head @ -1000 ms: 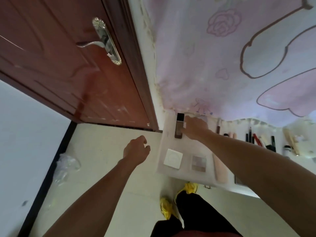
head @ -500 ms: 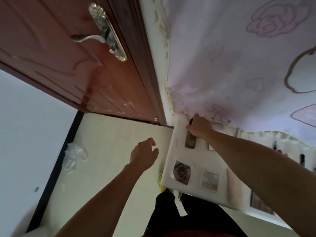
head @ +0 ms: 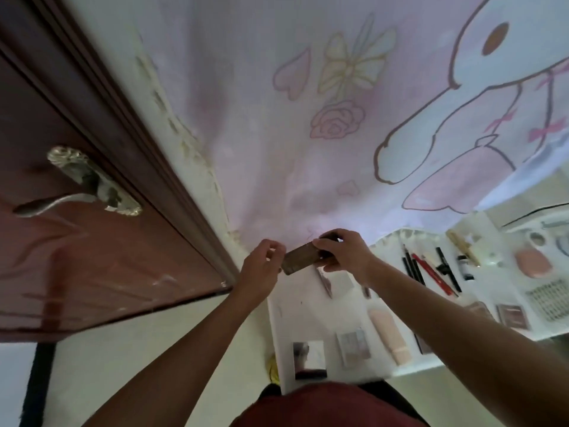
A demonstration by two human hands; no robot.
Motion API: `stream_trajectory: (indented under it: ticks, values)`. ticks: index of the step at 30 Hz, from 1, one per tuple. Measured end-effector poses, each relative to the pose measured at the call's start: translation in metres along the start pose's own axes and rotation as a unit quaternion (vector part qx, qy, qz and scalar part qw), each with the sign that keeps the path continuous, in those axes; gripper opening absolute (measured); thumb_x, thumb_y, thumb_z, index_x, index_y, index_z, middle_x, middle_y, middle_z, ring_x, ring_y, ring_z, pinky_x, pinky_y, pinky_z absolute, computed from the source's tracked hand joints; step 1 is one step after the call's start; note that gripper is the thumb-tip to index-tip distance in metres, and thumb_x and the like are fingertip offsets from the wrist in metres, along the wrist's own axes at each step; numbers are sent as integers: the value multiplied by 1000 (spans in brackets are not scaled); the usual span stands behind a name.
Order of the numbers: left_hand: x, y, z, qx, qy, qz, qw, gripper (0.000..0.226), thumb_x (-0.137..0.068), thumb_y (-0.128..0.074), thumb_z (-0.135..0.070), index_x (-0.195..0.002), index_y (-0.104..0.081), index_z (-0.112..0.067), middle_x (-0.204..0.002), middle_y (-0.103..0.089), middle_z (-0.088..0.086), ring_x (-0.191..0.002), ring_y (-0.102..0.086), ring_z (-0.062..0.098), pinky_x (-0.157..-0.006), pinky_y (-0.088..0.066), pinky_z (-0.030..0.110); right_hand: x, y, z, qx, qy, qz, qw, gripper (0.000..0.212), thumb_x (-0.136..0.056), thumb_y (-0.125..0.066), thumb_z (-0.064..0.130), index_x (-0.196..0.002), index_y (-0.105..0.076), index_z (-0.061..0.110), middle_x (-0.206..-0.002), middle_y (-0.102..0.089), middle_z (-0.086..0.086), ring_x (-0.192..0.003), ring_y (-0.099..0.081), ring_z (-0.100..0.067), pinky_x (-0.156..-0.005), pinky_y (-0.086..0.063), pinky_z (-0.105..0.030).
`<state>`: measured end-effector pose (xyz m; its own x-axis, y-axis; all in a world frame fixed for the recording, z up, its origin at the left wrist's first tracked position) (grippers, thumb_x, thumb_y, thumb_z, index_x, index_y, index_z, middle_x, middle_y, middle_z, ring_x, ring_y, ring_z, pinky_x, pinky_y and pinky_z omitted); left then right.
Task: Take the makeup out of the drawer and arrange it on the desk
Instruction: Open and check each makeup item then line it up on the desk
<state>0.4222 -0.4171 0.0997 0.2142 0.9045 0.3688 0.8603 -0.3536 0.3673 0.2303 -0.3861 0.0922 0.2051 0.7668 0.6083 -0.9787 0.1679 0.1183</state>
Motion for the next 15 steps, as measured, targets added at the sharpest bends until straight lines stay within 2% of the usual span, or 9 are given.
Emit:
stream_trajectory:
  ticks: [3, 6, 8, 11, 13, 15]
  values:
    - [-1, -12, -30, 10, -53, 7, 999, 18, -100, -45, -34, -94, -58, -23, -93, -64, 2, -72, -63, 17, -60, -56, 38, 22, 6, 10, -59, -4, 2, 998, 28, -90, -69, 23, -107, -64, 1, -93, -72, -19, -74, -73, -32, -56, -55, -29]
    - [3, -18, -50, 8, -99, -1, 995, 24, -101, -44, -32, -87, -57, -17, -75, -62, 3, -53, -58, 14, -51, -47, 32, 36, 17, 16, -103, -9, -2, 995, 32, -93, -65, 28, -109, -64, 1, -89, -68, -16, -66, -69, -27, -51, -51, -26]
    - [6, -19, -64, 2, -129, -14, 992, 32, -101, -44, -32, -77, -55, -14, -63, -53, -1, -53, -49, 13, -53, -41, 29, 43, 24, 21, -89, -2, -6, 996, 37, -93, -63, 34, -107, -65, 0, -84, -66, -16, -59, -64, -25, -46, -47, -25]
    - [6, -18, -80, -10, -166, -33, 986, 41, -101, -44, -33, -69, -50, -8, -60, -45, 1, -57, -42, 12, -55, -38, 31, 54, 28, 31, -48, 22, 6, 999, 37, -94, -58, 41, -99, -66, 4, -72, -65, -13, -53, -58, -23, -45, -42, -24]
    - [4, -15, -89, -16, -180, -49, 982, 44, -101, -44, -33, -68, -50, -4, -60, -45, 4, -57, -42, 13, -56, -39, 37, 62, 30, 39, -11, 40, 23, 999, 39, -94, -58, 45, -96, -65, 7, -70, -65, -11, -55, -59, -22, -47, -41, -24]
    - [1, -11, -95, -21, -185, -59, 981, 45, -101, -44, -30, -63, -48, -6, -57, -43, 3, -56, -41, 14, -55, -37, 35, 68, 29, 44, 25, 58, 53, 997, 41, -94, -58, 48, -97, -65, 7, -73, -68, -12, -61, -61, -23, -49, -43, -25]
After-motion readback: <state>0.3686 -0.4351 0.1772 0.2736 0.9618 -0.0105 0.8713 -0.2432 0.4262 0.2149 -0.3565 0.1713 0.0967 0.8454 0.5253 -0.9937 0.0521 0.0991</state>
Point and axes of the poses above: each hand's wrist, its own x-axis away from the middle knuckle, its own y-axis out of the back of the hand, z = x × y, the point moved 9 cm from there along -x, towards the middle knuckle
